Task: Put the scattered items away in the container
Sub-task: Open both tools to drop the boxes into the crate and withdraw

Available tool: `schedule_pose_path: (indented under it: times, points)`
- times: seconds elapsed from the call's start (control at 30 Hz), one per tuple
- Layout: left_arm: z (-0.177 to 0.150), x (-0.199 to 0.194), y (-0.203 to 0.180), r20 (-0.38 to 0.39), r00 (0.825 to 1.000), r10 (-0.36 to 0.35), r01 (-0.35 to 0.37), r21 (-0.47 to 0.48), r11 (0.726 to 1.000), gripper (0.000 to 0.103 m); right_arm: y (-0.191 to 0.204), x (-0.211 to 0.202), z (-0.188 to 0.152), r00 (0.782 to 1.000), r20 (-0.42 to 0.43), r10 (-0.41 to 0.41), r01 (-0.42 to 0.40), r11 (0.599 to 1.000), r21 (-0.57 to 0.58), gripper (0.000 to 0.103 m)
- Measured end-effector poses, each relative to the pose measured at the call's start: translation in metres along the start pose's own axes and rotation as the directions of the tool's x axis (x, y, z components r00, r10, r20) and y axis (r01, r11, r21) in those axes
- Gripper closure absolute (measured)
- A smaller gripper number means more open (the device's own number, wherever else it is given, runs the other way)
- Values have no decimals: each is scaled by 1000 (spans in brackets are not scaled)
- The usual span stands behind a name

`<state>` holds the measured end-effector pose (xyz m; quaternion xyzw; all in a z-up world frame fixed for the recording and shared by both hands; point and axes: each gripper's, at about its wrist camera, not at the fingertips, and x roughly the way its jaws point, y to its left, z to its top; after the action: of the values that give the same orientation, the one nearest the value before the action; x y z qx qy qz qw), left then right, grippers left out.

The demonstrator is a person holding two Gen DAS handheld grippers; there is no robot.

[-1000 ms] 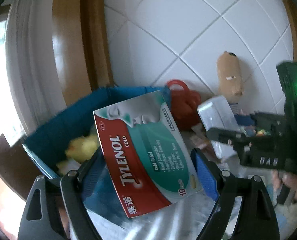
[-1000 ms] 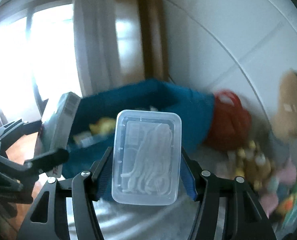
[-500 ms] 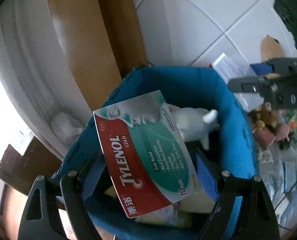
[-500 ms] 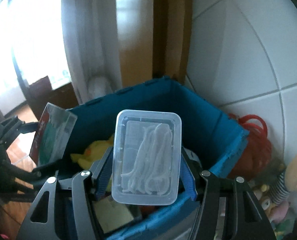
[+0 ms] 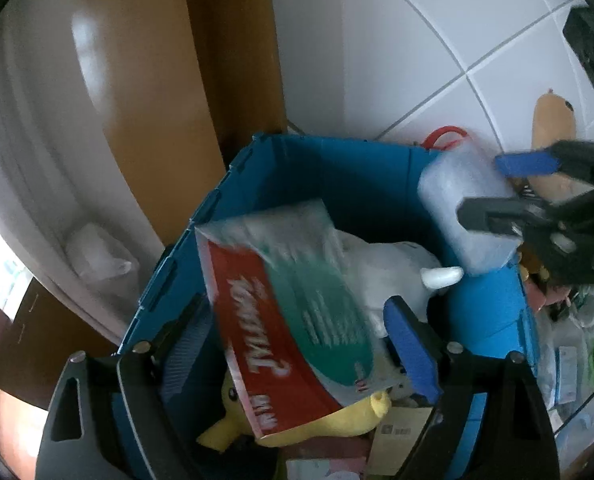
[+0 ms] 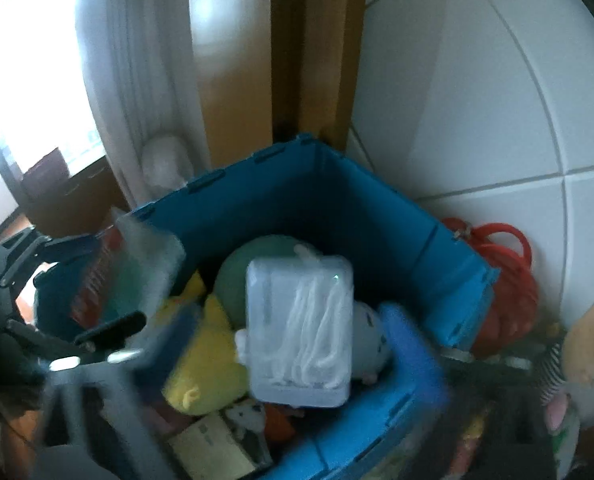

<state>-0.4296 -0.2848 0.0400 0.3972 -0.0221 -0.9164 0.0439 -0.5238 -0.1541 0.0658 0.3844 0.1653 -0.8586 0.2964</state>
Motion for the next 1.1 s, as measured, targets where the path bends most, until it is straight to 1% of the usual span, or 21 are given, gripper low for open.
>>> schedule_pose_path:
  times: [0.03, 0.13, 0.2, 0.33, 0.57, 0.73, 0.87, 0.93, 1.1]
  points:
    - [2, 2, -1, -4, 1000, -2, 2, 3, 1000, 6, 1, -1, -1, 1000, 1, -14, 14, 1000, -4, 1]
    - [0, 7, -2, -23, 1000, -2, 2, 2, 1000, 4, 2, 1, -2, 1000, -17, -21, 21, 1000, 3, 1]
    - [-2, 9, -2, -39, 999, -3, 3, 3, 1000, 4, 2, 4, -5, 999, -31, -39, 39, 999, -3, 0]
    - [-5, 11, -2, -57, 998, 2, -2, -1, 1000, 3, 2, 2, -10, 998, -46, -41, 41, 999, -2, 1]
    - [-15, -4, -1, -51, 999, -13, 12, -19, 1000, 3, 8, -21, -23, 998, -37, -41, 41, 999, -9, 0]
    - [-30, -33, -11, -36, 999, -19, 18, -13, 1000, 3, 11, -48, -39, 999, -22, -37, 37, 999, -19, 0]
    - [-43, -56, -21, -31, 999, -27, 27, -8, 1000, 3, 14, -77, -58, 999, -14, -42, 41, 998, -41, 0]
    - [-51, -67, -31, -35, 999, -32, 32, 5, 999, 3, 13, -93, -69, 999, -9, -48, 47, 998, -45, 0]
    - [-67, -90, -61, -11, 999, -33, 34, 46, 998, 3, -2, -133, -99, 999, 17, -50, 51, 998, -22, 0]
